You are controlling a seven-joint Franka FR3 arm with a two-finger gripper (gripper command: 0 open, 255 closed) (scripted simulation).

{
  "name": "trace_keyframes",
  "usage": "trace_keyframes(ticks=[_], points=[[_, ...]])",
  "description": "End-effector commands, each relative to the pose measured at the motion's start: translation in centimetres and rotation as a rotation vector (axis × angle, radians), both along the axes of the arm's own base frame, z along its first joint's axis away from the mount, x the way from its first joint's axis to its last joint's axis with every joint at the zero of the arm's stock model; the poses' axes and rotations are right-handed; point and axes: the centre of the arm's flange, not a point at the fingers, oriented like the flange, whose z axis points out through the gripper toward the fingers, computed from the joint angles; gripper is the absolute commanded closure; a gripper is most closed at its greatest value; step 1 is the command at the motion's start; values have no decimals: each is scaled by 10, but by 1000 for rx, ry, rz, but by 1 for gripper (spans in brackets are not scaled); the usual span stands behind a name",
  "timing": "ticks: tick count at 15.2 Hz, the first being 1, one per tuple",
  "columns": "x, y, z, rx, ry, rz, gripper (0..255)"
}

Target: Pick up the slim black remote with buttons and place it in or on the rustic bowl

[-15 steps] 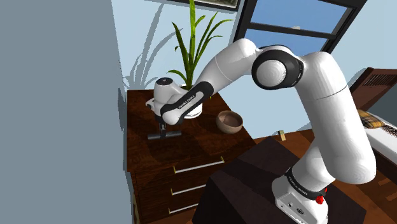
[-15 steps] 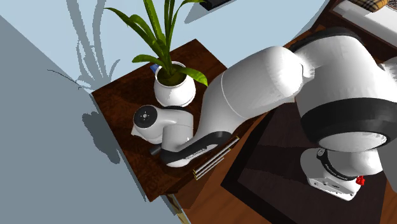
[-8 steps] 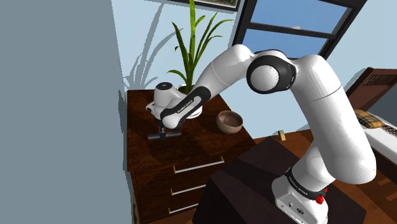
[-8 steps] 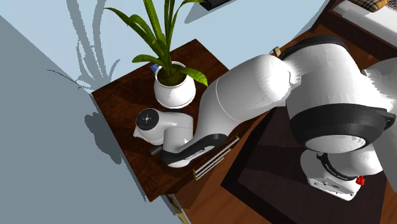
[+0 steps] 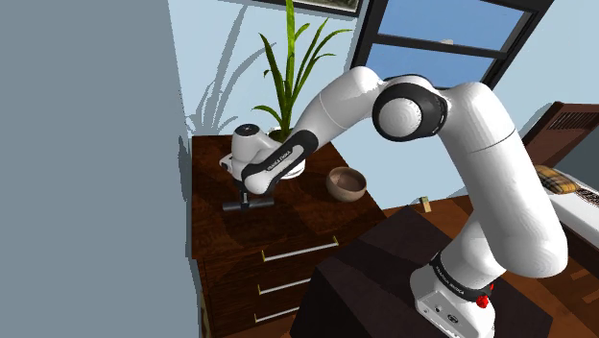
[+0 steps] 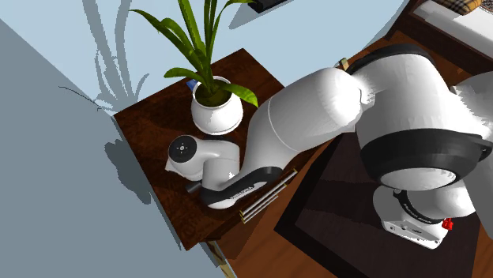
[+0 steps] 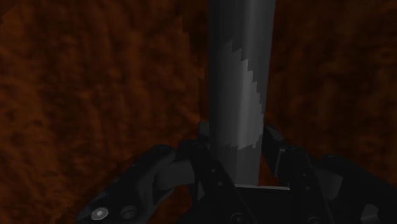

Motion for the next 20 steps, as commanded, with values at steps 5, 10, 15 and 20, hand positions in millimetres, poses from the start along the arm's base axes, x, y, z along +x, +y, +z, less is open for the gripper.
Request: trace_keyframes(ticks=[5, 10, 15, 20], points=[[3, -3, 0, -1, -3, -3, 255], [1, -2, 20, -1, -3, -3, 255], [1, -2, 46, -1, -3, -3, 255], [1, -2, 72, -1, -3, -3, 255]])
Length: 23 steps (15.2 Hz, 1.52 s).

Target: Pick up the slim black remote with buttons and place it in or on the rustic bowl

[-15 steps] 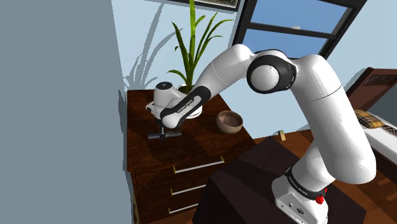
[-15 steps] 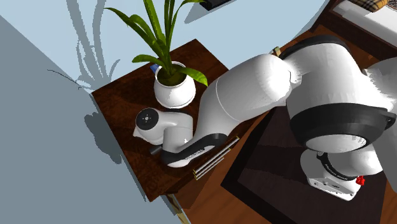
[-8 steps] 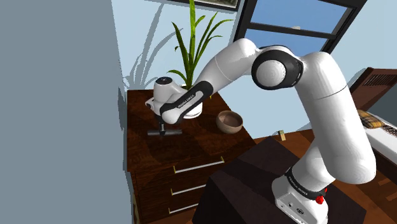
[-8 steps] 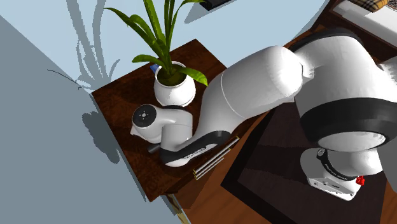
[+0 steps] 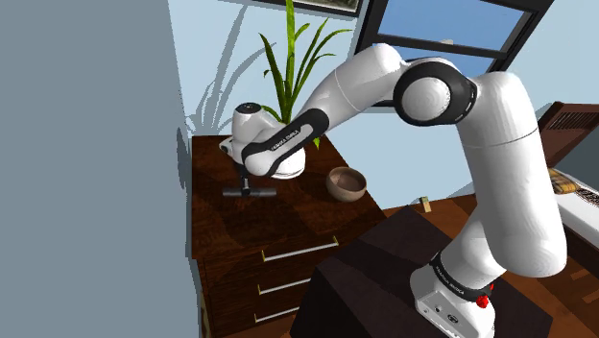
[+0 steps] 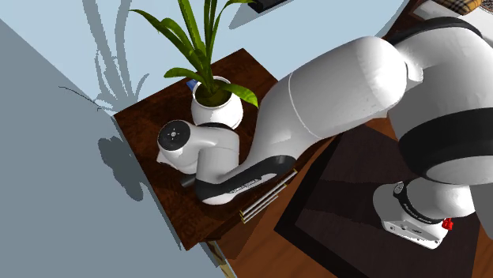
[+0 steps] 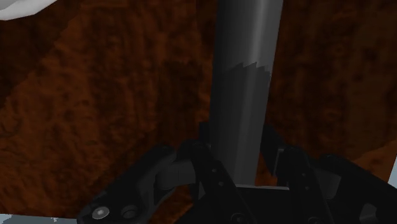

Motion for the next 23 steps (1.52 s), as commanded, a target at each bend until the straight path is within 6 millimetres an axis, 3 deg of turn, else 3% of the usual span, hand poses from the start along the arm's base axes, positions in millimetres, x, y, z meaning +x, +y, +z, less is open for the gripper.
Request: trace_keyframes(ticks=[1, 19, 23], points=[[1, 0, 11, 0, 0, 0, 255], [0, 0, 105, 0, 0, 0, 255], [-18, -49, 103, 0, 0, 0, 255]])
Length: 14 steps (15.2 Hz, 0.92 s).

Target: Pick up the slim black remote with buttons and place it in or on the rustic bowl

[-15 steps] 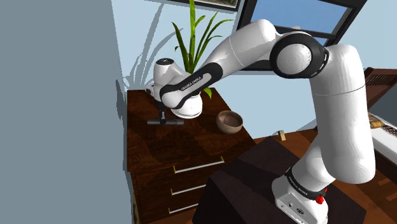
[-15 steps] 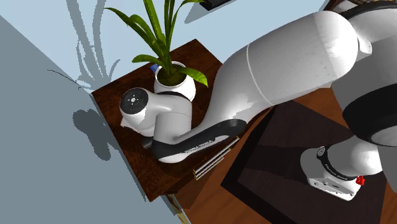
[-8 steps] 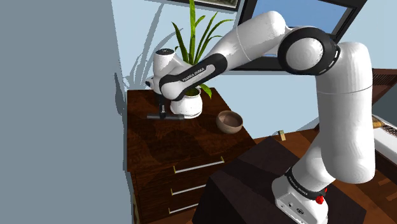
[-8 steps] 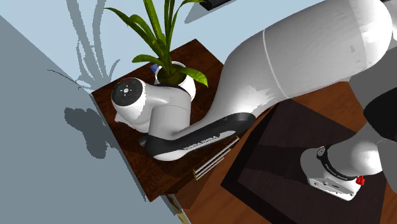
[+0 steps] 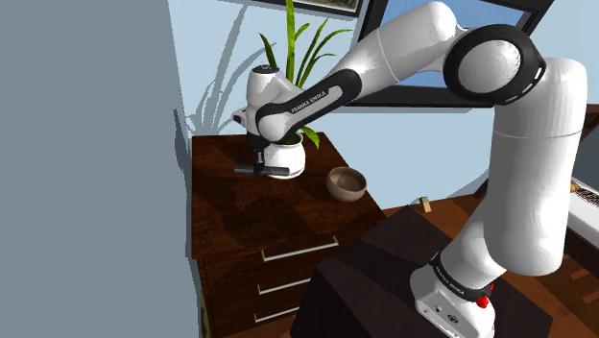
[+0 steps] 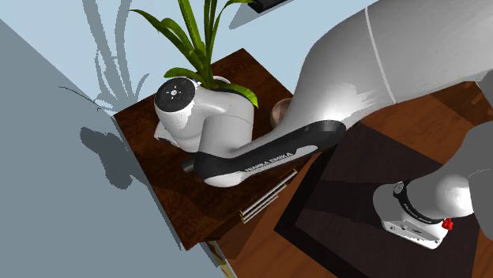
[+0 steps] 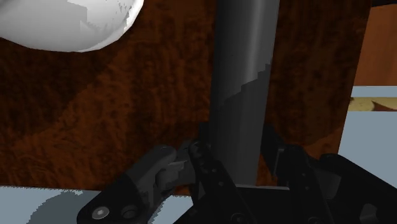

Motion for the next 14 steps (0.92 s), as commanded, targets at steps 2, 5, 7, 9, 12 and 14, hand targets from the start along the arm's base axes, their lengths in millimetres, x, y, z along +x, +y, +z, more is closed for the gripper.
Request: trace_keyframes(ticks=[2, 5, 7, 9, 12, 14], points=[[-14, -38, -1, 0, 0, 0, 255], [-28, -75, -2, 0, 0, 0, 255], [-37, -99, -3, 0, 0, 0, 255], [-46, -124, -3, 0, 0, 0, 255], [-60, -161, -4, 0, 0, 0, 255], [-70, -186, -5, 0, 0, 0, 255]])
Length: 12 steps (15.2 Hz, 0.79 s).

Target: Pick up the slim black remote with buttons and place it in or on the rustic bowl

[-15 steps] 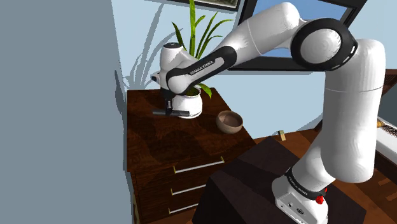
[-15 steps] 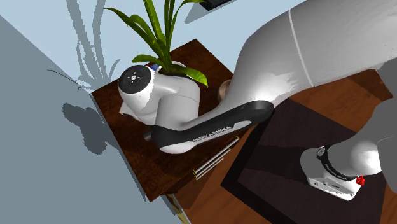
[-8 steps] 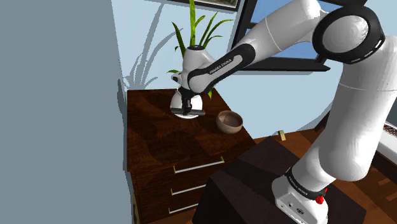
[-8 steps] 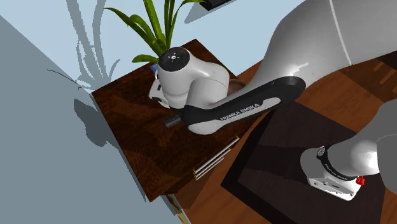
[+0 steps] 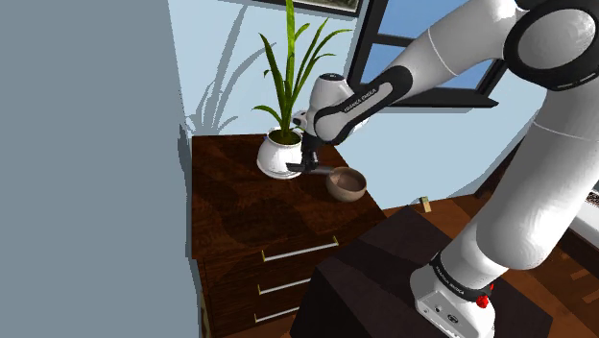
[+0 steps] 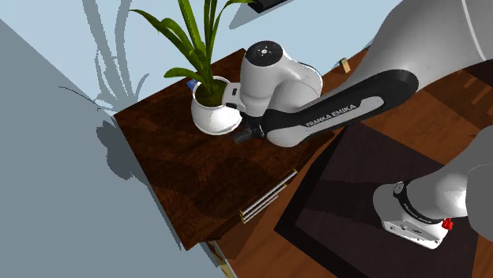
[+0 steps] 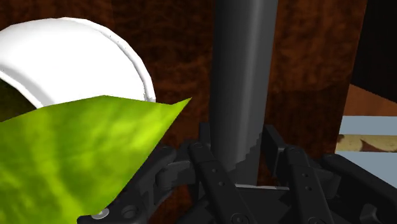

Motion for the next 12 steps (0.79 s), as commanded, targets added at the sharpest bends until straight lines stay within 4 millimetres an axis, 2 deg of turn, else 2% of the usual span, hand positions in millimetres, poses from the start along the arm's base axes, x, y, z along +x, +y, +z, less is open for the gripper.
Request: trace_keyframes(ticks=[1, 12], points=[[-9, -28, 1, 0, -1, 1, 255], [-60, -164, -3, 0, -1, 1, 255]])
